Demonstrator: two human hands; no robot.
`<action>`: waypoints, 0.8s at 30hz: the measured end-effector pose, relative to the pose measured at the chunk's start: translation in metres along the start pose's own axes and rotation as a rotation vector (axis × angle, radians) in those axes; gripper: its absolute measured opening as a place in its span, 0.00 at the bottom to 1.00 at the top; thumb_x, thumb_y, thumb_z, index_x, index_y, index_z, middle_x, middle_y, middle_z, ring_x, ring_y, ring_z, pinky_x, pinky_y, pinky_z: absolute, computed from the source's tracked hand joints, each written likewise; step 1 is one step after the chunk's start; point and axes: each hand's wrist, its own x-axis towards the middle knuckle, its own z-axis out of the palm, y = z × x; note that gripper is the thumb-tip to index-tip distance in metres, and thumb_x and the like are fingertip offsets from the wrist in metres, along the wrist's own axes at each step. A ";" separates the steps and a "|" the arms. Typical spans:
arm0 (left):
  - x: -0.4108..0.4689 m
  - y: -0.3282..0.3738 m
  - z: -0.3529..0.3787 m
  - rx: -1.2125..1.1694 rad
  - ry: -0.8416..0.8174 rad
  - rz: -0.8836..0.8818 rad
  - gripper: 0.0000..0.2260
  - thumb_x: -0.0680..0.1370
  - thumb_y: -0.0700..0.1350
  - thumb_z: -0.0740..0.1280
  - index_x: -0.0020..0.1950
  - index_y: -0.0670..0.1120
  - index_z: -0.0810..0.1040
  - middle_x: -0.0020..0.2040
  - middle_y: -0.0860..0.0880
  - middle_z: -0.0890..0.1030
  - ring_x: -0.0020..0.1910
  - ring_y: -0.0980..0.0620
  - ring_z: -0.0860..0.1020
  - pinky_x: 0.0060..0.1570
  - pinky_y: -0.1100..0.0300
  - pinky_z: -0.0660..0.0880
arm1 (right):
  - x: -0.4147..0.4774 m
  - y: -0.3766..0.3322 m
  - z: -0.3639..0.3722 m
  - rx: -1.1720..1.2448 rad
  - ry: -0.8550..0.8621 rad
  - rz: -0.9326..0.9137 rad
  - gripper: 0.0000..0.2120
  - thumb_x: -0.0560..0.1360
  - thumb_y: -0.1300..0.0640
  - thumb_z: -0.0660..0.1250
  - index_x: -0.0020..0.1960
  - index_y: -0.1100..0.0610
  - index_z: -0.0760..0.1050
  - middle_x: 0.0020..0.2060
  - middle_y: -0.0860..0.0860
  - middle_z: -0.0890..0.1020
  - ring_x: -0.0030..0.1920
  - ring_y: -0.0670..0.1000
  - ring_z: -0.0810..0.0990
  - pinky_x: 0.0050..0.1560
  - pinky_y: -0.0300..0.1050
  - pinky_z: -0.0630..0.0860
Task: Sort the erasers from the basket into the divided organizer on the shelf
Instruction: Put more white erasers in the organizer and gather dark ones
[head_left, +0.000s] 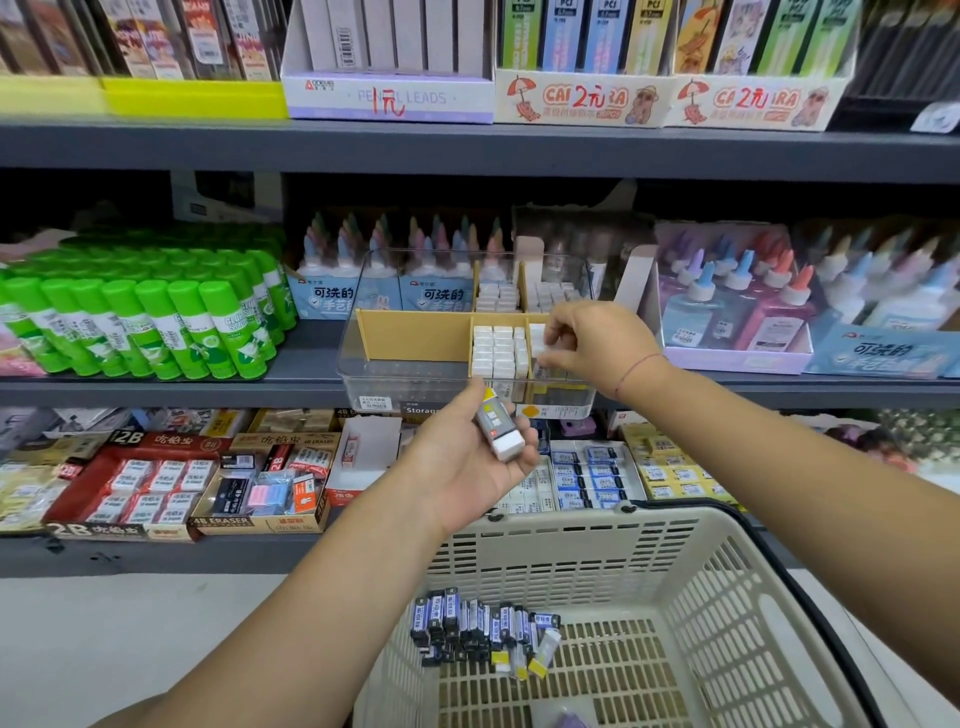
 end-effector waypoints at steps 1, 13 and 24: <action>0.001 0.000 0.000 0.003 -0.008 0.006 0.19 0.80 0.56 0.59 0.47 0.40 0.72 0.35 0.44 0.73 0.32 0.50 0.72 0.26 0.63 0.72 | -0.004 -0.004 -0.003 0.084 0.036 0.024 0.09 0.72 0.49 0.71 0.45 0.53 0.76 0.36 0.47 0.76 0.38 0.47 0.75 0.39 0.41 0.71; 0.003 -0.011 0.001 0.254 0.095 0.200 0.27 0.69 0.63 0.66 0.54 0.41 0.77 0.42 0.43 0.85 0.39 0.51 0.83 0.33 0.62 0.77 | -0.087 -0.068 0.011 0.974 -0.146 0.290 0.10 0.69 0.59 0.75 0.45 0.60 0.75 0.35 0.53 0.75 0.32 0.46 0.70 0.36 0.38 0.71; 0.000 -0.001 -0.003 0.008 0.077 0.101 0.11 0.83 0.48 0.57 0.51 0.40 0.72 0.37 0.43 0.73 0.34 0.50 0.72 0.26 0.64 0.75 | -0.037 -0.005 -0.047 0.956 0.027 0.324 0.04 0.75 0.66 0.67 0.43 0.59 0.77 0.34 0.56 0.81 0.30 0.46 0.80 0.34 0.35 0.79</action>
